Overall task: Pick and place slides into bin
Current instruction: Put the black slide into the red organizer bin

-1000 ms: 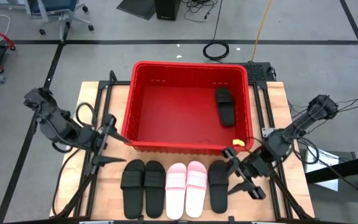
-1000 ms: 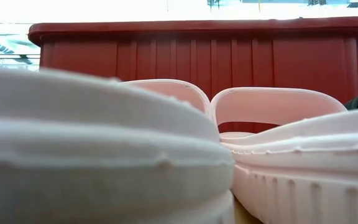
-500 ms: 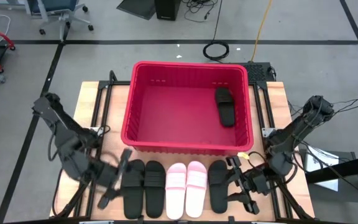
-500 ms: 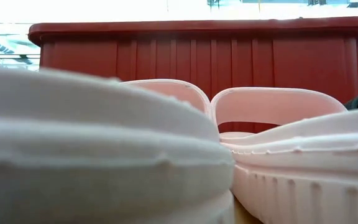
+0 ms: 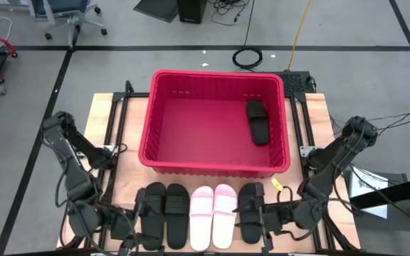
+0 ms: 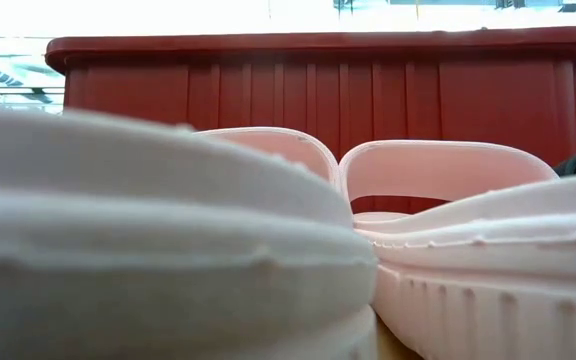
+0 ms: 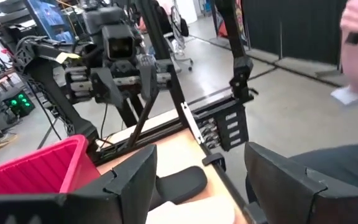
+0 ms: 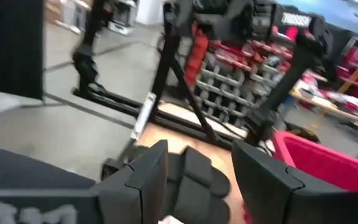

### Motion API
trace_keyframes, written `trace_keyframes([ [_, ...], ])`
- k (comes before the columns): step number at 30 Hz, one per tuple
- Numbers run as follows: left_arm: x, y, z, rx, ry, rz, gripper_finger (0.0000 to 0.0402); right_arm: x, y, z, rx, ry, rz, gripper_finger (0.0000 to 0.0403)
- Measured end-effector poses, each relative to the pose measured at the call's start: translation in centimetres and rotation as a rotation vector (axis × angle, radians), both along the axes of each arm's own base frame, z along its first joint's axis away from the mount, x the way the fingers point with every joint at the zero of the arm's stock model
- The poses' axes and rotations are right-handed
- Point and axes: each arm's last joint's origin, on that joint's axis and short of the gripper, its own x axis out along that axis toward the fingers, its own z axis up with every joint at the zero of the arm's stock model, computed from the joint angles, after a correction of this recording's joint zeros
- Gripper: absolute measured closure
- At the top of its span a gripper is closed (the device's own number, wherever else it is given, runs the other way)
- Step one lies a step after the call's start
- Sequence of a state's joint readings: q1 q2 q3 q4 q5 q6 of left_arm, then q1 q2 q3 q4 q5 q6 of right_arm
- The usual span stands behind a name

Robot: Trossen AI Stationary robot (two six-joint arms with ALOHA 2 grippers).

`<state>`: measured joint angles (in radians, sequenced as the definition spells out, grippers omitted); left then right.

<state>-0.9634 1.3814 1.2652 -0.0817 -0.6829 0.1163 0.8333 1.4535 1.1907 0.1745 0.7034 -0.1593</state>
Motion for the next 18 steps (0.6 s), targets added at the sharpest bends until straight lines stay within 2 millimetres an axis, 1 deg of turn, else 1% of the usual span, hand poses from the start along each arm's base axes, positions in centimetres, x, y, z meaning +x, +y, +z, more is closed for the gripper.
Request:
trace_keyframes([
  [4,0.0,0.0,0.1,-0.036,0.002,0.005,0.0153,0.4,0.6,-0.4,0.009,0.075,-0.018,0.0234],
  [9,0.0,0.0,0.1,-0.060,0.007,0.009,0.0153,0.7,1.2,-2.1,0.021,0.194,-0.047,0.0234],
  [13,0.1,0.0,0.2,-0.082,0.005,0.014,0.0153,0.7,1.1,-2.9,0.057,0.259,-0.082,0.0234],
  [18,0.9,0.1,-0.2,-0.095,0.011,0.040,0.0153,-0.1,0.7,-4.1,0.128,0.371,-0.145,0.0234],
])
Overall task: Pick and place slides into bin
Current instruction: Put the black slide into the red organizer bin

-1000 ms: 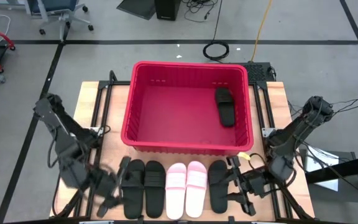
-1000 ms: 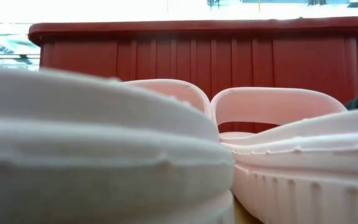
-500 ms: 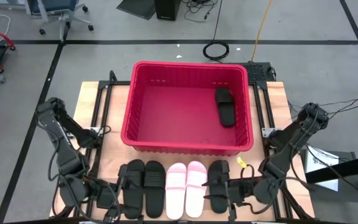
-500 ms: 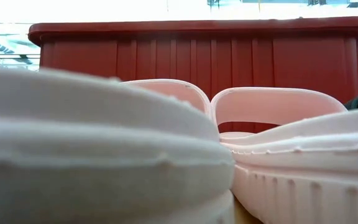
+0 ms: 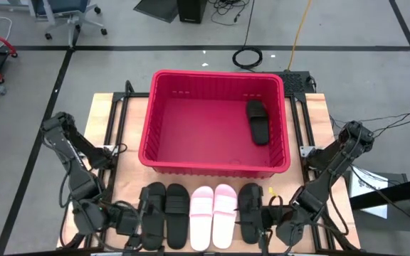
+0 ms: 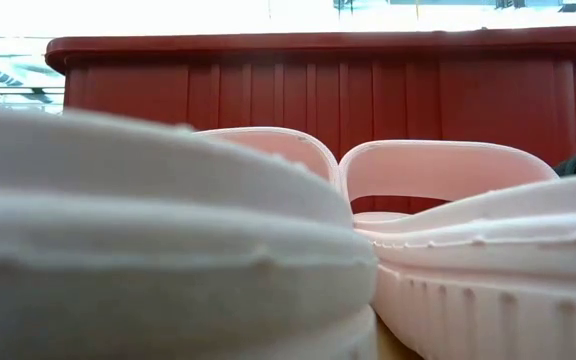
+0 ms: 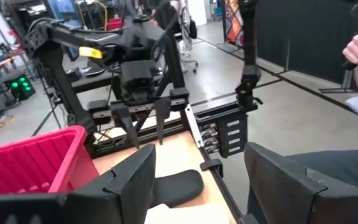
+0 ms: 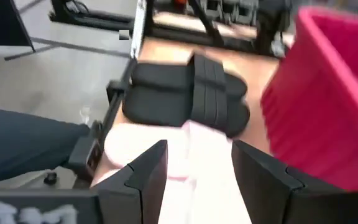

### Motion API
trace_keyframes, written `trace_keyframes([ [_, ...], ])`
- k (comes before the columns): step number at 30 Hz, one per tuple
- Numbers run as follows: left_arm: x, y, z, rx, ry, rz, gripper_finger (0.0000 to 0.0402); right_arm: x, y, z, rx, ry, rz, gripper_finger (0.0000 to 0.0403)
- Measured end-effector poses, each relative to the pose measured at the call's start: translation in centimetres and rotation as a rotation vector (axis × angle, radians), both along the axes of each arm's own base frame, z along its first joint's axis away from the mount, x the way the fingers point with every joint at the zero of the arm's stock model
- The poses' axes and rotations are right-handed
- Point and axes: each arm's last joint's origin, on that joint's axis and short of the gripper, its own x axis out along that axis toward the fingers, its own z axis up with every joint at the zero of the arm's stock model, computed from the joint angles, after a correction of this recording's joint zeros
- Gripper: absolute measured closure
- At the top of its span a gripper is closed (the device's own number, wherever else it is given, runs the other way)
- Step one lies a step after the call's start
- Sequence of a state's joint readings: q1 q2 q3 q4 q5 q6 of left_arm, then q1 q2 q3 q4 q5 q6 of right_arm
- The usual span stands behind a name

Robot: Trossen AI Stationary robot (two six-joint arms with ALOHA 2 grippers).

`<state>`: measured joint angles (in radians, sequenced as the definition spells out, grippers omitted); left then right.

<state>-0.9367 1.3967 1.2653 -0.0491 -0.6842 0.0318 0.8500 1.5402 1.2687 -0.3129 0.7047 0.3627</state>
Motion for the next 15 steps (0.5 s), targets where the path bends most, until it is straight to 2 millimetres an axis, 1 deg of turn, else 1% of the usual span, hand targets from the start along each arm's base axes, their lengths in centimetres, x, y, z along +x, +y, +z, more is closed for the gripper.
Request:
trace_keyframes([
  [3,0.4,0.4,0.1,-0.020,0.002,0.021,0.0153,-0.8,0.1,-1.4,0.047,0.065,-0.020,0.0234],
  [7,0.7,0.6,0.1,-0.027,0.004,0.033,0.0153,-1.5,0.8,-3.5,0.098,0.163,0.025,0.0234],
  [11,0.9,0.8,0.0,-0.046,0.008,0.046,0.0153,-1.3,1.3,-5.1,0.081,0.231,0.046,0.0234],
  [15,1.0,0.8,-0.4,-0.060,-0.005,0.052,0.0153,-1.0,1.3,-6.6,0.042,0.309,0.053,0.0234],
])
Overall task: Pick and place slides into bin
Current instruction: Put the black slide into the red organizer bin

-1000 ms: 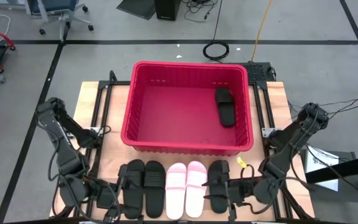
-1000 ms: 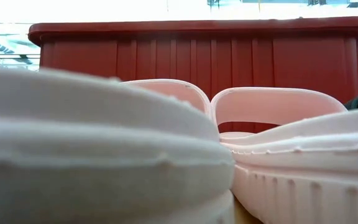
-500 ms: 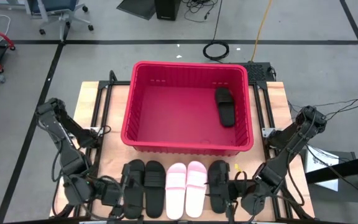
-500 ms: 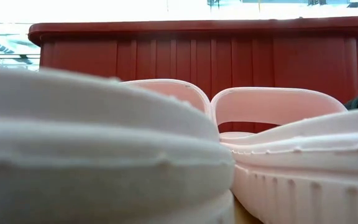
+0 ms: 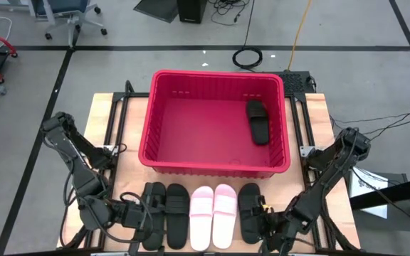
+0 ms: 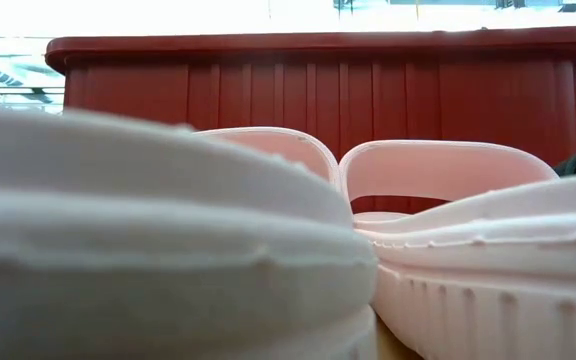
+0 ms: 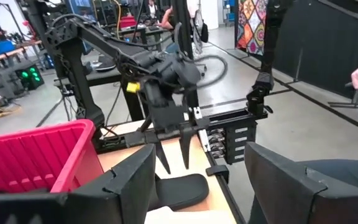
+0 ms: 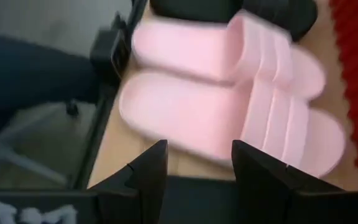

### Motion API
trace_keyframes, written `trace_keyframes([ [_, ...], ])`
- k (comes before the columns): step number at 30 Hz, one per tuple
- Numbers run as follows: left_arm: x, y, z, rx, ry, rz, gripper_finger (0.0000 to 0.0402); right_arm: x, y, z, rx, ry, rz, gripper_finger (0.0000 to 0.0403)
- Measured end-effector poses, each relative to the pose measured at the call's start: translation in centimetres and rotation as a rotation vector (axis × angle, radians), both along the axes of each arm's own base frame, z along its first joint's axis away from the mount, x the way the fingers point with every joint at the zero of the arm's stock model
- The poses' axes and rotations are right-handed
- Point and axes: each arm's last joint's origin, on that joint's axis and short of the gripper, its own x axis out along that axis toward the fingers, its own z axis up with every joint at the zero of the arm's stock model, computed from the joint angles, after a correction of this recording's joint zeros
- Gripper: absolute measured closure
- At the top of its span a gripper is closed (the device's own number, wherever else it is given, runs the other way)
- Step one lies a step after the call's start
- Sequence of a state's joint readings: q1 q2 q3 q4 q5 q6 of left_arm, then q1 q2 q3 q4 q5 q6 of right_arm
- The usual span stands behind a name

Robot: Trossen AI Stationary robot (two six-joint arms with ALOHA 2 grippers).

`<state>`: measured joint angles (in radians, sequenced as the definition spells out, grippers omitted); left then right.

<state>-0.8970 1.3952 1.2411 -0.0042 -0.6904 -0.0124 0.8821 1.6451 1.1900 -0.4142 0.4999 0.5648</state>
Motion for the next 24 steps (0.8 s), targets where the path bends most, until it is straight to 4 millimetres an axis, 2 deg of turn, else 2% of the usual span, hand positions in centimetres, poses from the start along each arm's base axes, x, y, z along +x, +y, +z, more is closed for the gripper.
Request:
trace_keyframes([
  [4,0.0,0.0,0.0,-0.011,-0.010,0.011,0.0153,0.2,-0.3,-1.8,-0.067,0.100,-0.003,0.0234],
  [10,0.0,0.0,0.0,-0.006,-0.011,0.018,0.0153,0.2,-1.6,-3.4,-0.153,0.213,-0.092,0.0234],
  [17,0.0,0.0,0.0,-0.005,-0.010,0.018,0.0153,0.4,-2.4,-4.8,-0.191,0.310,-0.167,0.0234],
  [24,0.0,0.0,0.0,0.001,-0.011,0.017,0.0153,0.8,-3.4,-4.9,-0.217,0.327,-0.231,0.0234],
])
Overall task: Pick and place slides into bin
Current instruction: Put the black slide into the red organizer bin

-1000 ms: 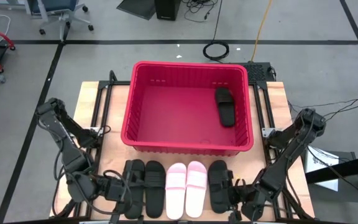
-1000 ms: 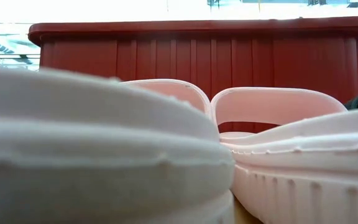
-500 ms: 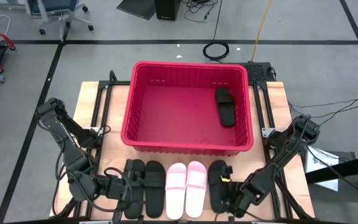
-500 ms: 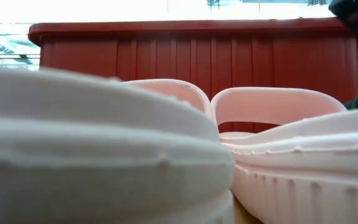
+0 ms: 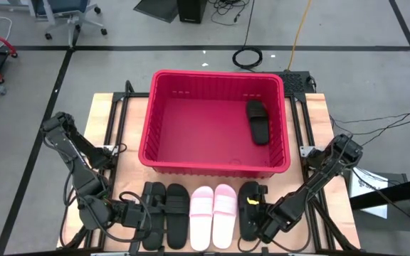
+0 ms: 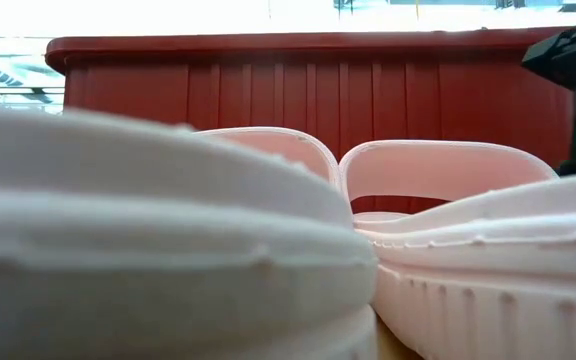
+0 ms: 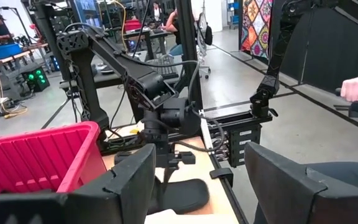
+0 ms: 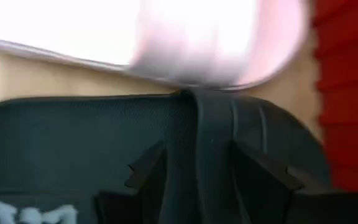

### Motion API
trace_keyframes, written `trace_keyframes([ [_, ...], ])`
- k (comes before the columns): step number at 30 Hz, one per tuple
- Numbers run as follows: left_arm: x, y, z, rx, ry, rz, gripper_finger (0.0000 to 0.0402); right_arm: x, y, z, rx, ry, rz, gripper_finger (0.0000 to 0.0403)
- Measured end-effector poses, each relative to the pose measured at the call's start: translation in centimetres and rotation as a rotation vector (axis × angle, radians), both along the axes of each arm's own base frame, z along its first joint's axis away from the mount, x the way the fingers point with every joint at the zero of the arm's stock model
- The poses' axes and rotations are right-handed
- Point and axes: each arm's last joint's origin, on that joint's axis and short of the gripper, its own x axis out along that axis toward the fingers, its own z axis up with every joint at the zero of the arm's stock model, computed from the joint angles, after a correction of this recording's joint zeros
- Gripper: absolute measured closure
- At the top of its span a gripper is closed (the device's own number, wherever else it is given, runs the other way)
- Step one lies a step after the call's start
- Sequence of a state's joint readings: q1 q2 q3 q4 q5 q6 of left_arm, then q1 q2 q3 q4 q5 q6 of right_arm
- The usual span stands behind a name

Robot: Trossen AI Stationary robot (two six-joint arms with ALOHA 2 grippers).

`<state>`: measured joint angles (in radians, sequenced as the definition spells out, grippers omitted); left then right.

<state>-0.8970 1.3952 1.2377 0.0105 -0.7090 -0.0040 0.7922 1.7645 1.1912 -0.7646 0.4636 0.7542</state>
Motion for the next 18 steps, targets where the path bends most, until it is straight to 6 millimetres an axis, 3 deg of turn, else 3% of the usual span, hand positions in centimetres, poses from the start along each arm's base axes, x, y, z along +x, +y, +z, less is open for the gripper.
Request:
trace_keyframes([
  [18,0.0,0.0,0.0,0.001,0.001,0.000,0.0153,-1.0,-1.9,-0.1,-0.138,0.082,-0.134,0.0235],
])
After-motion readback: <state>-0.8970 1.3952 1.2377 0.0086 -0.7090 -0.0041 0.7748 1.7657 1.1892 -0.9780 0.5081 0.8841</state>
